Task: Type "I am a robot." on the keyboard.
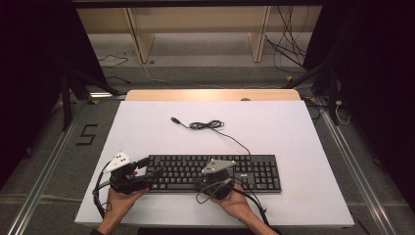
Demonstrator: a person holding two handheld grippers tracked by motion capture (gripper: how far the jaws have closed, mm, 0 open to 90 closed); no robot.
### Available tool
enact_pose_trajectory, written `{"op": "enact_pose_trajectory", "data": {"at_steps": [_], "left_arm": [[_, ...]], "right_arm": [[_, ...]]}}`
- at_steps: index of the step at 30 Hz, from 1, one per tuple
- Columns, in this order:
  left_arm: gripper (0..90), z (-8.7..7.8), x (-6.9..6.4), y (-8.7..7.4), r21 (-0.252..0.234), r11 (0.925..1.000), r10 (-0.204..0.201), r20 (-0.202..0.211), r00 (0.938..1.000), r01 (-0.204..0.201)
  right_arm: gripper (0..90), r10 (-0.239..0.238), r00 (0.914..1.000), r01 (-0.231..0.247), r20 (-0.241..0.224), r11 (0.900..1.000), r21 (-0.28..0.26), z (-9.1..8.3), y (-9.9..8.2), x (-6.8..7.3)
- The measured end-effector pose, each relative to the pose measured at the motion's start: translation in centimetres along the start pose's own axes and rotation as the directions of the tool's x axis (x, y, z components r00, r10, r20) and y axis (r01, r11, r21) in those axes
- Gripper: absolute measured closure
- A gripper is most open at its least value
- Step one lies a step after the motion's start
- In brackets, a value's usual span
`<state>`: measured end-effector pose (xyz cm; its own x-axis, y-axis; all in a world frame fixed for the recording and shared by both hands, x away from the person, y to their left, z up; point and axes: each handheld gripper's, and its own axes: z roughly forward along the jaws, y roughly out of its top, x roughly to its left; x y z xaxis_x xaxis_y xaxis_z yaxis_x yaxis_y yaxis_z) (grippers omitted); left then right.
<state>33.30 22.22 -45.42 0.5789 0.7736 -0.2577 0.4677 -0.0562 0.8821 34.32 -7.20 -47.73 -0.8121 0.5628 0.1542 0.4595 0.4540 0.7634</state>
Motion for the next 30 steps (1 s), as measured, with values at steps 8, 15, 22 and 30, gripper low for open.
{"op": "enact_pose_trajectory", "data": {"at_steps": [8,15,22,30], "left_arm": [[27.9,0.0,0.0,0.0,0.001,1.0000,0.001,0.000,1.0000,-0.001],[27.9,0.0,0.0,0.0,0.001,1.0000,0.001,-0.002,1.0000,-0.001],[27.9,0.0,0.2,0.0,0.001,1.0000,0.002,-0.003,1.0000,-0.002],[27.9,0.0,0.2,0.0,-0.001,1.0000,-0.003,-0.006,1.0000,0.003]], "right_arm": [[90.0,-0.017,0.9998,0.016,0.015,0.9994,0.030,0.7,-0.2,0.2],[90.0,-0.027,0.9993,0.026,0.025,0.9989,0.039,1.0,-0.4,0.3],[87.4,-0.001,0.9999,0.001,0.013,0.9996,0.027,0.8,-0.3,0.2],[79.9,0.027,0.9996,-0.028,-0.010,0.9993,-0.026,-0.3,0.0,-0.1]]}}
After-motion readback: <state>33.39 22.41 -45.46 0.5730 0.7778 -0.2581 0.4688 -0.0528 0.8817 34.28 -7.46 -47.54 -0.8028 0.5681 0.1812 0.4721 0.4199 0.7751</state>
